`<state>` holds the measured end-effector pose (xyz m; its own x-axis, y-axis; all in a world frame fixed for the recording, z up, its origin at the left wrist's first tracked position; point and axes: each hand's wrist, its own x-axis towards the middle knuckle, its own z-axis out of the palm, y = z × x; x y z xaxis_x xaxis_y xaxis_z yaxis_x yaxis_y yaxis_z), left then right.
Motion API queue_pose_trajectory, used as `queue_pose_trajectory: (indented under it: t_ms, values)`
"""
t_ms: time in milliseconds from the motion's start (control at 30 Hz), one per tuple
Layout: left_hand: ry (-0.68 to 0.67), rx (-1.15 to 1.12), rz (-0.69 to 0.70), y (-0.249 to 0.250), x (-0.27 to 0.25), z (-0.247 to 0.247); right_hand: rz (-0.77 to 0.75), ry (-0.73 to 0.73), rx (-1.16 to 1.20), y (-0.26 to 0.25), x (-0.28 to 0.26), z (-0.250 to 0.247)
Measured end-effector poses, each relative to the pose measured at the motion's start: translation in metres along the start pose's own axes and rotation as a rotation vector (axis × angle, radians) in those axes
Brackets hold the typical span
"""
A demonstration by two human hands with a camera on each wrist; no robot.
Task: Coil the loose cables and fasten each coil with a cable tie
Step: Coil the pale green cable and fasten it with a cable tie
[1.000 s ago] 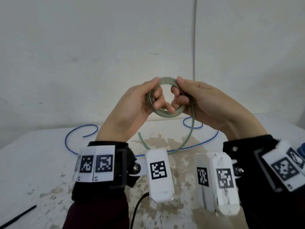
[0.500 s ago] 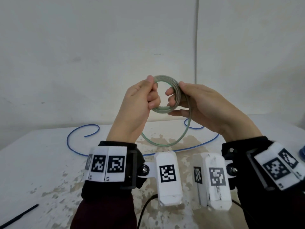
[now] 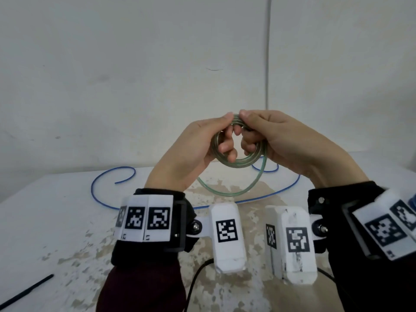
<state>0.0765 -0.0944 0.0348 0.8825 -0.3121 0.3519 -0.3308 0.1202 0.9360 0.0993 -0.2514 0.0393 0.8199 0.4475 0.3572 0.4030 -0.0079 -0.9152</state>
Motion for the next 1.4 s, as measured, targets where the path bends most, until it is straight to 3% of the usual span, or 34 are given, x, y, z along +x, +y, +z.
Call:
queue_pose_trajectory:
  t_ms: [167,333,567,833,1000,1133,1233,1400]
  values:
    - [0.085,0.089,0.134,0.003,-0.003,-0.003,0.014,0.031,0.119,0.0,0.003,0.01]
    - [0.177,0.012,0.187,0.002,0.001,0.006,0.061,0.052,0.35,-0.007,0.002,0.01]
    - [0.229,0.032,0.196,0.0,0.003,-0.001,0.093,0.076,0.181,-0.008,-0.003,0.003]
    - [0.343,-0.133,0.287,0.004,0.004,-0.004,0.047,-0.021,0.247,-0.004,-0.002,0.009]
    - [0.153,-0.195,0.169,0.008,0.002,-0.002,-0.03,0.047,0.399,-0.004,-0.001,0.004]
    - [-0.01,-0.054,0.013,0.01,-0.005,-0.006,-0.043,0.066,0.37,-0.006,0.0,0.006]
    - [-0.028,0.1,-0.072,0.009,-0.007,-0.007,-0.005,0.031,0.241,-0.005,-0.002,0.009]
    - [-0.033,0.214,-0.096,0.006,-0.007,-0.007,0.014,0.015,0.092,-0.002,-0.002,0.004]
